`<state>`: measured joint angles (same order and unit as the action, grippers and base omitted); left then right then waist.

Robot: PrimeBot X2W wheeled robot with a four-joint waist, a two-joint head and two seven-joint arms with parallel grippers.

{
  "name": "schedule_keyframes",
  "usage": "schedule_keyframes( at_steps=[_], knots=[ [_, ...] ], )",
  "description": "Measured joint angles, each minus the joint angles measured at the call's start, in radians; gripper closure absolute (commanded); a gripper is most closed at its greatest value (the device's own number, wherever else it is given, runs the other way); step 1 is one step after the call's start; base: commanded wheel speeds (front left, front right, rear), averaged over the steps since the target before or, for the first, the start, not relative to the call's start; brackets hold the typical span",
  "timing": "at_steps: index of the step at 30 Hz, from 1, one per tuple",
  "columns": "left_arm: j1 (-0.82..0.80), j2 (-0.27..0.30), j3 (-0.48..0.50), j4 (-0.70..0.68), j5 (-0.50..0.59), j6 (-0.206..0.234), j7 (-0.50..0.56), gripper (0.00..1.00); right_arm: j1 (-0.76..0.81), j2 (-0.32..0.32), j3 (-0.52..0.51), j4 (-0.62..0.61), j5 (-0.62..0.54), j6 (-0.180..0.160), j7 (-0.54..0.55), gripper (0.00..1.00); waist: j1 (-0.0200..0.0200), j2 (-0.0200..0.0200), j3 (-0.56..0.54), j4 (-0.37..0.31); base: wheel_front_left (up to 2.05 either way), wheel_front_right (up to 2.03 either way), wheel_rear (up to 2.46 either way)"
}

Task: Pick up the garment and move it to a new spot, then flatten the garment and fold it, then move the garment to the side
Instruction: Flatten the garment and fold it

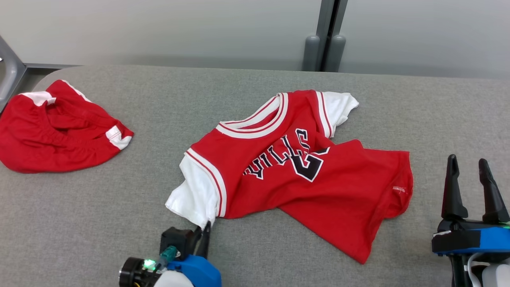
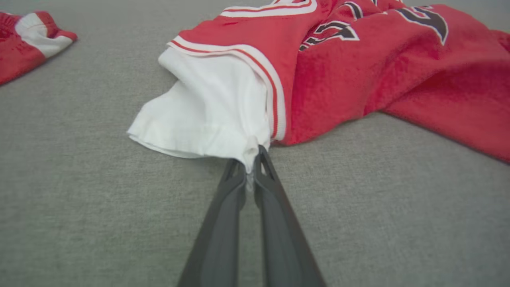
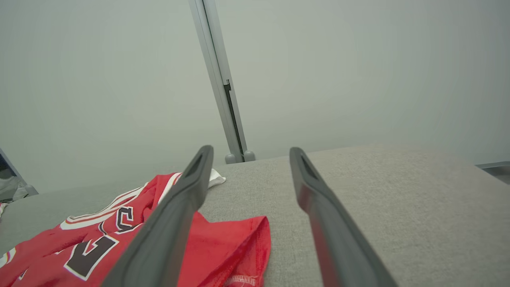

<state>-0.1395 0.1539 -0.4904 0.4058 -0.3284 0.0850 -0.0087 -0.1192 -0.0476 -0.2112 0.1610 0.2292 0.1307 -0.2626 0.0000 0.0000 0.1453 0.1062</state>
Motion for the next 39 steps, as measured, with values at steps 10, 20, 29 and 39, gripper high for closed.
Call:
schedule_keyframes(
  at_steps=[10,20,29,39],
  knots=[
    [0.008,-0.017,-0.017,0.017,-0.012,-0.014,-0.025,0.0,0.0,0.0,-0.006,0.009,-0.007,0.0,0.0,0.0,0.0,0.0,-0.01,-0.024,0.0,0.0,0.0],
    [-0.013,0.006,-0.008,-0.14,0.008,0.03,-0.043,0.0,0.012,0.0,-0.011,0.016,-0.002,0.0,0.0,0.0,0.0,0.0,-0.044,-0.014,0.0,0.0,0.0],
    [-0.007,0.036,0.025,-0.316,0.011,0.074,-0.032,0.0,0.022,0.0,-0.041,0.053,-0.012,0.0,0.014,0.0,-0.0001,0.0,-0.059,-0.013,0.0,0.0,0.0],
    [0.013,0.051,0.069,-0.288,-0.008,0.106,-0.079,0.0,0.001,0.0,-0.064,0.156,-0.111,0.0,0.176,0.0,0.0001,0.0,-0.038,0.001,0.0,0.0,0.0]
  ],
)
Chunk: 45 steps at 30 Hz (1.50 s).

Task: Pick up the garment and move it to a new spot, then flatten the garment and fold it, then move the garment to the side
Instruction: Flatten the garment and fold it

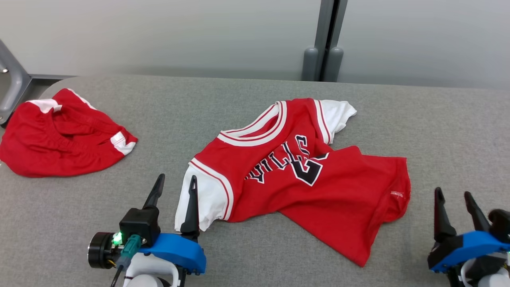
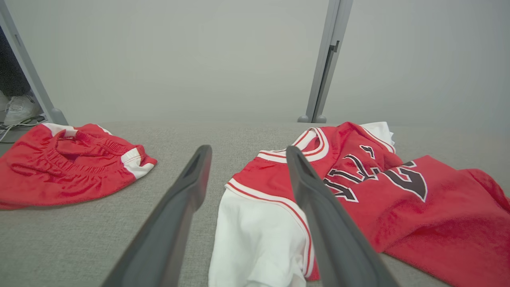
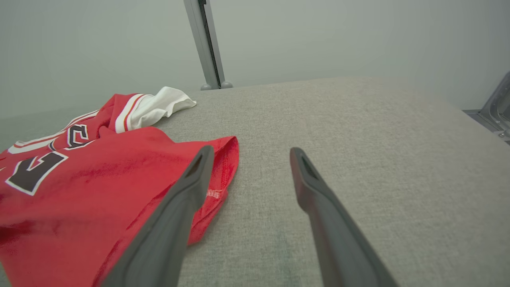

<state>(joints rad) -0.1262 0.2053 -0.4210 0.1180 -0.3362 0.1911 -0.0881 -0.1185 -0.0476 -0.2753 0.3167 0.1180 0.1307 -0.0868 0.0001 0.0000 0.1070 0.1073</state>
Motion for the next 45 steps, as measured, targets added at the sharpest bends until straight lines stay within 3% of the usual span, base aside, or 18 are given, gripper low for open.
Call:
schedule_keyframes(
  at_steps=[10,19,26,27,28,29,30,35,45],
  knots=[
    [-0.023,-0.011,0.014,0.033,-0.009,0.003,-0.042,0.0,-0.152,0.0,0.045,0.144,-0.08,0.0,0.092,0.0,0.0001,0.0,0.038,0.046,0.0,0.0,0.0],
    [-0.041,-0.022,0.005,0.067,-0.016,-0.002,-0.065,0.0,-0.242,0.0,-0.043,0.321,-0.202,0.0,0.145,0.0,0.0001,0.0,0.071,0.089,0.0,0.0,0.0],
    [-0.043,-0.023,0.006,0.077,-0.023,0.002,-0.073,0.0,-0.278,-0.004,-0.059,0.419,-0.192,0.0,0.166,0.0,-0.0001,-0.0001,0.076,0.084,0.0,0.0,0.0],
    [-0.045,-0.023,0.005,0.079,-0.023,0.002,-0.073,0.0,-0.285,-0.005,-0.051,0.431,-0.184,-0.001,0.169,0.51,-0.0001,-0.0001,0.076,0.082,0.0,0.0,0.0],
    [-0.046,-0.023,0.004,0.079,-0.023,0.002,-0.074,0.0,-0.29,-0.009,-0.039,0.441,-0.176,-0.002,0.169,0.64,-0.0001,-0.0001,0.077,0.081,0.0,0.0,0.0],
    [-0.047,-0.023,0.002,0.079,-0.023,0.002,-0.074,0.0,-0.294,-0.011,-0.028,0.447,-0.167,-0.002,0.169,0.96,-0.0001,-0.0001,0.077,0.081,0.0,0.0,0.0],
    [-0.048,-0.023,0.0,0.08,-0.023,0.002,-0.075,0.0,-0.299,-0.012,-0.017,0.451,-0.162,-0.002,0.165,1.0,-0.0001,-0.0001,0.078,0.08,0.0,0.0,0.0],
    [-0.061,-0.024,-0.005,0.081,-0.025,0.002,-0.078,0.0,-0.346,-0.031,0.038,0.448,-0.179,0.0,0.123,1.0,0.0,0.0,0.089,0.081,0.0,0.0,0.0],
    [-0.106,-0.046,-0.028,0.09,-0.023,-0.009,-0.1,0.0,-0.559,-0.229,0.119,0.465,-0.15,0.0,0.168,1.0,0.0,0.0,0.134,0.134,0.0,0.0,0.0]
  ],
)
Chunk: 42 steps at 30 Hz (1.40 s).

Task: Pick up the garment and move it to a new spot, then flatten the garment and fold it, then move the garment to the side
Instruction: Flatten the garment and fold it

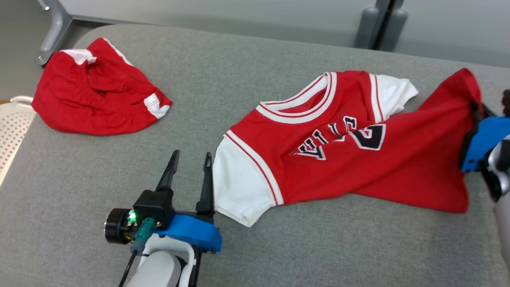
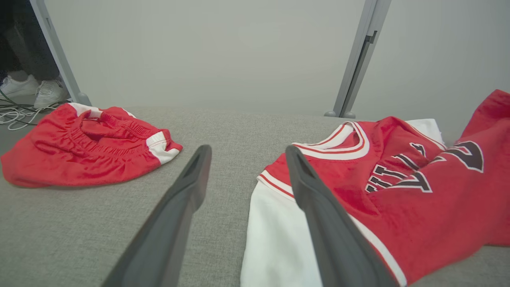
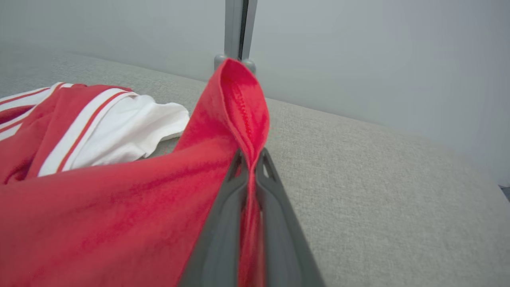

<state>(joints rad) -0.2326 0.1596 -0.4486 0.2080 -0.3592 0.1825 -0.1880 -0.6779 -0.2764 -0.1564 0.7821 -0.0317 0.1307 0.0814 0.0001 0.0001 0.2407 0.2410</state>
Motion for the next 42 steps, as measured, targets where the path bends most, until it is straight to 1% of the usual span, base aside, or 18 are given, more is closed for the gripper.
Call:
schedule_keyframes(
  at_steps=[4,6,9,12,13,14,15,22,29,34,37,42],
  knots=[
    [-0.031,-0.018,-0.018,0.015,0.004,-0.011,-0.009,0.0,-0.061,-0.07,-0.002,0.053,0.013,0.0,0.042,1.0,0.0,0.0,0.028,0.026,0.0,0.0,0.0],
    [-0.047,-0.025,-0.019,0.02,0.004,-0.016,-0.017,0.0,-0.094,-0.09,-0.01,0.082,0.017,0.0,0.051,1.0,0.0,0.0,0.047,0.035,0.0,0.0,0.0],
    [-0.067,-0.035,-0.022,0.024,0.005,-0.017,-0.025,0.0,-0.14,-0.123,-0.023,0.124,0.004,0.0,0.046,1.0,0.0001,0.0,0.078,0.045,0.0,0.0,0.0],
    [-0.085,-0.034,-0.02,0.036,0.007,-0.021,-0.034,0.0,-0.188,-0.135,-0.044,0.151,-0.025,0.0,0.01,1.0,0.0001,0.0001,0.107,0.049,0.0,0.0,0.0],
    [-0.088,-0.034,-0.021,0.04,0.007,-0.021,-0.035,0.0,-0.204,-0.135,-0.051,0.162,-0.036,0.0,-0.003,0.87,0.0001,0.0001,0.115,0.048,0.0,0.0,0.0],
    [-0.091,-0.034,-0.021,0.044,0.007,-0.021,-0.035,0.0,-0.217,-0.133,-0.053,0.171,-0.046,0.0,-0.016,0.53,0.0001,0.0001,0.121,0.047,0.0,0.0,0.0],
    [-0.097,-0.035,-0.022,0.047,0.008,-0.021,-0.038,0.0,-0.228,-0.129,-0.057,0.18,-0.052,0.0,-0.034,0.0,0.0002,0.0002,0.125,0.044,0.0,0.0,0.0],
    [-0.106,-0.034,-0.021,0.063,0.009,-0.021,-0.048,0.0,-0.266,-0.077,-0.033,0.236,-0.061,0.0,-0.158,0.0,0.0,0.0001,0.11,0.001,0.0,0.0,0.0],
    [-0.101,-0.013,-0.015,0.076,0.004,-0.016,-0.051,0.0,-0.24,-0.039,0.014,0.236,0.0,0.0,-0.278,0.0,-0.0001,0.0001,0.054,-0.06,0.0,0.0,0.0],
    [-0.086,-0.002,-0.011,0.08,-0.005,-0.015,-0.051,0.0,-0.155,-0.012,0.043,0.193,0.047,0.0,-0.32,0.0,-0.0002,0.0,0.001,-0.103,0.0,0.0,0.0],
    [-0.063,0.003,-0.012,0.082,-0.011,-0.011,-0.047,0.0,-0.054,0.022,0.058,0.133,0.09,0.0,-0.331,0.0,-0.0003,0.0,-0.04,-0.132,0.0,0.0,0.0],
    [-0.042,0.011,-0.015,0.075,-0.019,-0.006,-0.04,0.0,0.111,0.068,0.082,0.058,0.133,0.0,-0.338,0.0,-0.0003,0.0,-0.079,-0.154,0.0,0.0,0.0]
  ],
)
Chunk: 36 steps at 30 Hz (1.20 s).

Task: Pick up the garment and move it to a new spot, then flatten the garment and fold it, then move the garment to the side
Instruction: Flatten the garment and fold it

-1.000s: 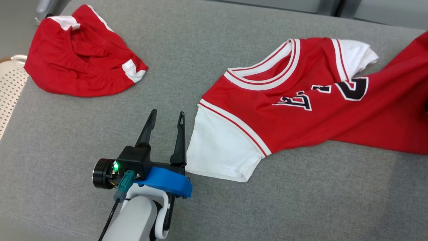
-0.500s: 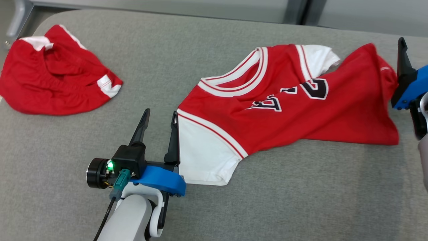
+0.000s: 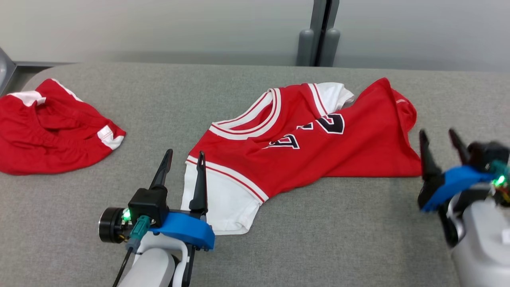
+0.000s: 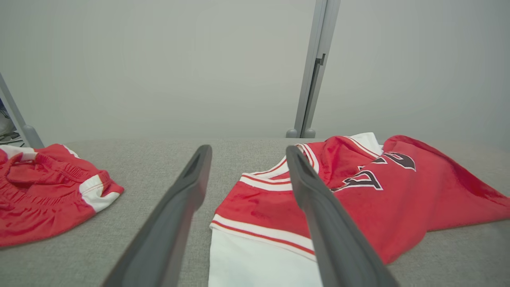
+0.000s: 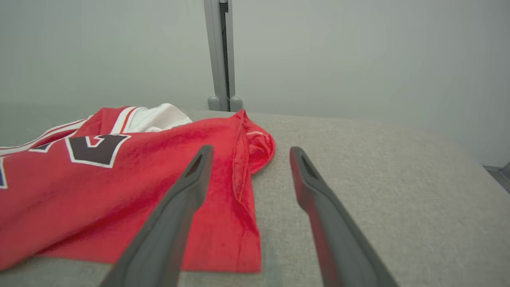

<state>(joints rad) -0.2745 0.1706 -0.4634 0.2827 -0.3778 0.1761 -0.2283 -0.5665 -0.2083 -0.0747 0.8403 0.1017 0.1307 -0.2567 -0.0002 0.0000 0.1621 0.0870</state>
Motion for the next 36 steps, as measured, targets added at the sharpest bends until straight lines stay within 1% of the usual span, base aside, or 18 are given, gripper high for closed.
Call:
schedule_keyframes(
  at_steps=[3,4,5,6,8,10,13,17,23,27,28,29,30,31,33,36],
  knots=[
    [0.017,0.005,0.0,-0.006,-0.005,0.004,0.007,0.0,0.094,0.034,0.001,-0.039,0.012,0.0,-0.001,0.0,0.0,0.0,-0.012,-0.006,0.0,0.0,0.0],
    [0.017,0.005,0.0,-0.006,-0.005,0.004,0.007,0.0,0.094,0.034,0.001,-0.039,0.012,0.0,-0.001,0.0,0.0,0.0,-0.012,-0.006,0.0,0.0,0.0],
    [0.03,0.009,-0.001,-0.009,-0.01,0.008,0.007,0.0,0.142,0.058,0.001,-0.059,0.015,0.0,-0.001,0.0,0.0,0.0,-0.017,-0.008,0.0,0.0,0.0],
    [0.03,0.009,-0.001,-0.009,-0.01,0.008,0.007,0.0,0.142,0.058,0.001,-0.059,0.015,0.0,-0.001,0.0,0.0,0.0,-0.017,-0.008,0.0,0.0,0.0],
    [0.038,0.012,0.0,-0.012,-0.013,0.009,0.008,0.0,0.176,0.083,0.001,-0.07,0.019,0.0,0.0,0.0,0.0,0.0,-0.021,-0.009,0.0,0.0,0.0],
    [0.046,0.014,-0.001,-0.016,-0.017,0.009,0.011,0.0,0.192,0.091,0.001,-0.072,0.016,0.0,0.006,0.0,0.0,0.0,-0.022,-0.008,0.0,0.0,0.0],
    [0.047,0.016,-0.005,-0.022,-0.017,0.009,0.017,0.0,0.191,0.088,-0.024,-0.07,-0.003,0.0,0.01,0.0,0.0001,0.0,-0.019,-0.003,0.0,0.0,0.0],
    [0.047,0.019,-0.013,-0.029,-0.016,0.009,0.024,0.0,0.168,0.072,-0.083,-0.036,-0.044,0.0,0.024,0.0,0.0002,0.0,-0.01,0.013,0.0,0.0,0.0],
    [0.046,0.024,-0.018,-0.035,-0.015,0.013,0.029,0.0,0.099,0.059,-0.15,0.044,-0.085,0.0,0.044,0.0,0.0002,0.0,0.017,0.039,0.0,0.0,0.0],
    [0.042,0.029,-0.016,-0.041,-0.015,0.018,0.029,0.0,0.049,0.058,-0.16,0.113,-0.098,0.0,0.069,0.0,0.0002,0.0001,0.04,0.047,0.0,0.0,0.0],
    [0.041,0.03,-0.016,-0.042,-0.015,0.019,0.029,0.0,0.036,0.058,-0.155,0.128,-0.1,0.0,0.069,0.13,0.0003,0.0,0.045,0.049,0.0,0.0,0.0],
    [0.04,0.031,-0.015,-0.044,-0.015,0.021,0.029,0.0,0.022,0.058,-0.153,0.142,-0.099,0.0,0.068,0.37,0.0003,0.0001,0.049,0.049,0.0,0.0,0.0],
    [0.04,0.032,-0.015,-0.045,-0.015,0.022,0.029,0.0,0.009,0.058,-0.15,0.154,-0.098,0.0,0.065,0.59,0.0003,0.0001,0.052,0.049,0.0,0.0,0.0],
    [0.038,0.035,-0.014,-0.045,-0.015,0.024,0.029,0.0,-0.003,0.058,-0.148,0.169,-0.095,0.0,0.062,0.71,0.0003,0.0001,0.053,0.048,0.0,0.0,0.0],
    [0.035,0.039,-0.012,-0.046,-0.016,0.026,0.029,0.0,-0.018,0.057,-0.138,0.189,-0.091,0.0,0.056,1.0,0.0003,0.0001,0.053,0.044,0.0,0.0,0.0],
    [0.034,0.04,-0.011,-0.047,-0.016,0.03,0.03,0.0,-0.031,0.056,-0.12,0.204,-0.081,0.0,0.034,1.0,0.0003,0.0,0.048,0.037,0.0,0.0,0.0]
  ],
)
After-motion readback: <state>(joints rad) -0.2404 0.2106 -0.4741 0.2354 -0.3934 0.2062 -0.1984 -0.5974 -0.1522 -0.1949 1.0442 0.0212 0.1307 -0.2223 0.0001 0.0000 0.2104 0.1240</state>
